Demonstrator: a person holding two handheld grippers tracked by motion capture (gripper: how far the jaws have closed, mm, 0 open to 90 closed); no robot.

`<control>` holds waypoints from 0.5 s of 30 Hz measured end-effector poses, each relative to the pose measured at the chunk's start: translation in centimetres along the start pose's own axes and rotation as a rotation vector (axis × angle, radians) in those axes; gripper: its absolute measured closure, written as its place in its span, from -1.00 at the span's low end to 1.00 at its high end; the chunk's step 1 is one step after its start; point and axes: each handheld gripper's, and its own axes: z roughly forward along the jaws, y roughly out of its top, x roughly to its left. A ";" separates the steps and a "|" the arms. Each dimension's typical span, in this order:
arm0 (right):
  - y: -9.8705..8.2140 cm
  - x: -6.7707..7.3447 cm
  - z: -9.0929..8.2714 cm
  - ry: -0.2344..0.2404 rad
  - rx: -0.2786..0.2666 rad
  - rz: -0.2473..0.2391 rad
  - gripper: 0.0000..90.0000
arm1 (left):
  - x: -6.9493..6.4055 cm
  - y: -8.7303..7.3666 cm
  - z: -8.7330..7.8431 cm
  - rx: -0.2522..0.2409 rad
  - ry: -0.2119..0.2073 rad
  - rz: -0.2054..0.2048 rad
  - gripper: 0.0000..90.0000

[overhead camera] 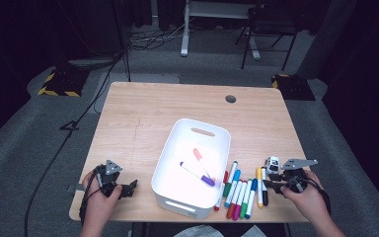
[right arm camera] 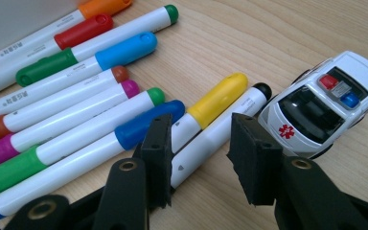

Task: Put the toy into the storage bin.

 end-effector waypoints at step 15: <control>-0.9 -0.5 1.4 0.000 0.034 0.025 0.35 | 0.0 0.0 0.0 -0.001 0.002 0.000 -1.00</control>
